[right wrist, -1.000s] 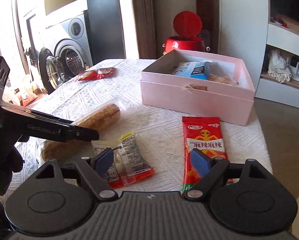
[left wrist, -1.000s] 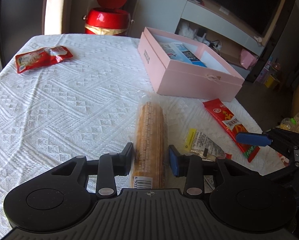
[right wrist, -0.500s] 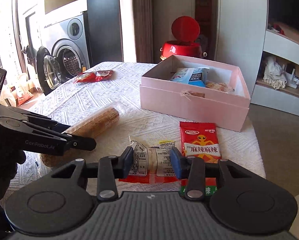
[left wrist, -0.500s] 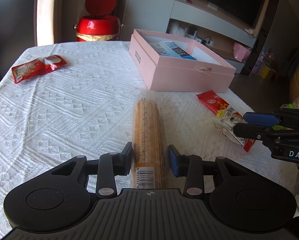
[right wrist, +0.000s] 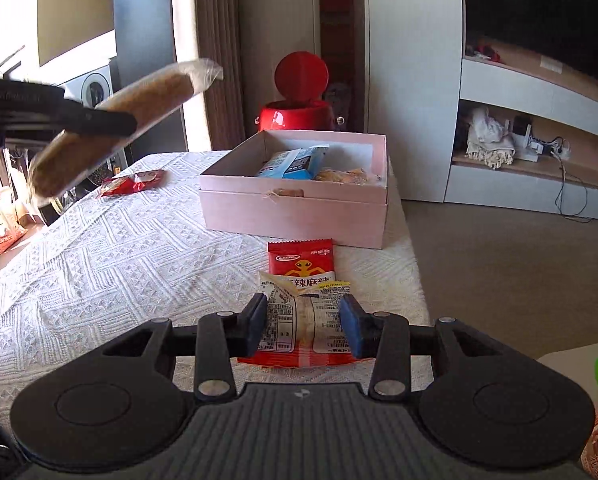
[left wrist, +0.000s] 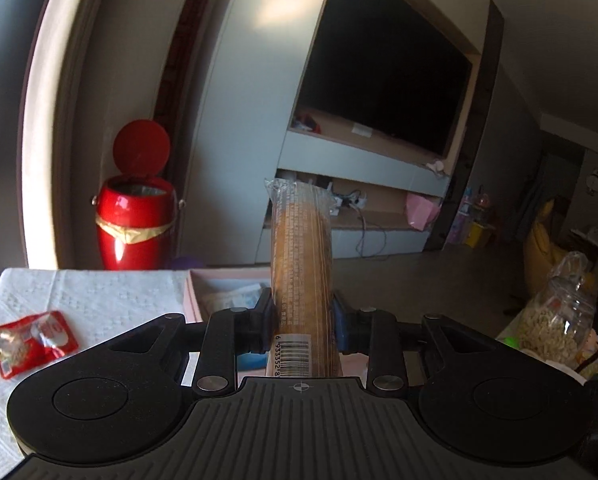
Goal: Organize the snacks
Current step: 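Carry the long bread into the pink box with the left tool while the right tool lifts the clear packet, then drop the clear snack packet into the pink box with the right tool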
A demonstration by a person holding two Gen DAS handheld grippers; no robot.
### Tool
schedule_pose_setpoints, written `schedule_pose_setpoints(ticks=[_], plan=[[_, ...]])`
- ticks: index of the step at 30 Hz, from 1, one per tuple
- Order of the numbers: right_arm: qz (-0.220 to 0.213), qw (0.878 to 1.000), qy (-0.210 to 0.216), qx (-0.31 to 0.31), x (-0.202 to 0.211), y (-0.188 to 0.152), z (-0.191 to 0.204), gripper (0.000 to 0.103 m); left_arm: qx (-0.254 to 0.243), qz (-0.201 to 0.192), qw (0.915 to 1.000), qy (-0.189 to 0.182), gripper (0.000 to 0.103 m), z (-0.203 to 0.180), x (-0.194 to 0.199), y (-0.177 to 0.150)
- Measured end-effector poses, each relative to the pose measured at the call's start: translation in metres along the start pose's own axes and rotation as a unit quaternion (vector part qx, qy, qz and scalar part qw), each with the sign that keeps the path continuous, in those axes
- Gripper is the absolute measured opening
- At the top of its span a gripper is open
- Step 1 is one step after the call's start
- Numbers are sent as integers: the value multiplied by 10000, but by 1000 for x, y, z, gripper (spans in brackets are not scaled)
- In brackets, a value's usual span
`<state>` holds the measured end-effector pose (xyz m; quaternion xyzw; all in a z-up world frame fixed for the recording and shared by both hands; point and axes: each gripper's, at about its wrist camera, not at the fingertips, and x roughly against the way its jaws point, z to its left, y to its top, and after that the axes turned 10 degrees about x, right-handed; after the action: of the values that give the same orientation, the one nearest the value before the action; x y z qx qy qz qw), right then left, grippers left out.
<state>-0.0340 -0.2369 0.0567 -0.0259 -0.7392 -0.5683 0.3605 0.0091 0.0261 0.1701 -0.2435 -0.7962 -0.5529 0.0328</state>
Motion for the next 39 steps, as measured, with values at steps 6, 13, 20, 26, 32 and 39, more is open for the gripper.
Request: schedule_pose_setpoints(ticks=[6, 13, 20, 26, 32, 39], plan=[[-230, 9997, 16, 57, -1, 10, -1, 40, 535, 26, 9978, -392, 35, -21, -85, 59], [-83, 9999, -109, -81, -12, 6, -13, 40, 804, 476, 9942, 537, 36, 22, -162, 3], [64, 9995, -306, 31, -24, 11, -15, 40, 1253, 1087, 9829, 796, 36, 70, -117, -43], [-267, 9979, -503, 319, -35, 62, -14, 40, 1743, 1291, 9741, 646, 36, 102, -68, -76], [-550, 9941, -784, 512, -69, 129, -15, 40, 1785, 1060, 9757, 703, 36, 119, -42, -85], [-275, 9959, -687, 526, -115, 159, -9, 57, 1655, 1113, 9726, 1193, 36, 138, -35, -96]])
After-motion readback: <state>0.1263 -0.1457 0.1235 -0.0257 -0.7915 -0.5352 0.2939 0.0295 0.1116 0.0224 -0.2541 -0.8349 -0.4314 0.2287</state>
